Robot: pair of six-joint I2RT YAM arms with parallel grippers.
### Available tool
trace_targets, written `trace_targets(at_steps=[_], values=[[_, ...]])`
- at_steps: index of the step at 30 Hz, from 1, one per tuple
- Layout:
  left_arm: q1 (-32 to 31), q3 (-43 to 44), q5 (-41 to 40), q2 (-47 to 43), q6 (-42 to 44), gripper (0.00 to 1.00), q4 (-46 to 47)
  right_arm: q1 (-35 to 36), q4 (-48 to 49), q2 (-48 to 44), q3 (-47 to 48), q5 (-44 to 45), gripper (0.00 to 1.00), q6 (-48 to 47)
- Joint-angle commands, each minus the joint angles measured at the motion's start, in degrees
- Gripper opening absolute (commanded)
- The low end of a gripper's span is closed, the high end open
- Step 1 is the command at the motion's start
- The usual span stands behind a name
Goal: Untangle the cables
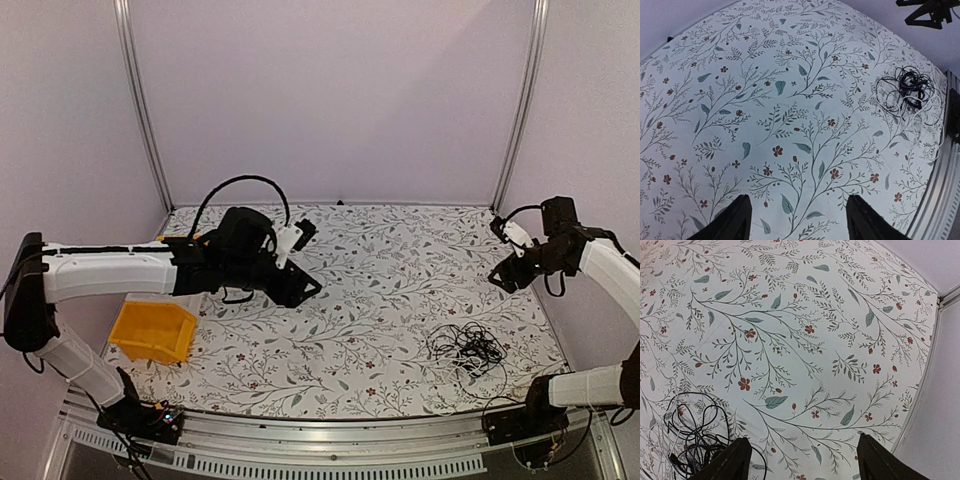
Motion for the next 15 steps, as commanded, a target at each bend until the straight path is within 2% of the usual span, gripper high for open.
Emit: trace_targets(at_steps=[1, 6, 12, 15], values=[[-4.2, 8.6, 5.6, 12.0, -0.1, 0.63, 0.4, -0.7, -5.3, 5.2, 0.5, -4.8, 0.70, -7.4], [-8.3, 20.2, 9.2, 26.2, -1.7, 0.59, 3.5, -0.1, -5.7, 9.6, -1.1, -8.5, 0.62, -11.0], [-10.4, 30.2, 15.9, 38.6, -4.8, 0.59, 10.8, 0.7, -6.9, 7.0, -4.9, -14.2, 0.64, -16.7], [-11.0, 34.2, 17.0, 43.8, -7.4, 0.59, 13.9, 1.3, -5.3, 5.1, -5.8, -14.5, 0.64, -16.6]])
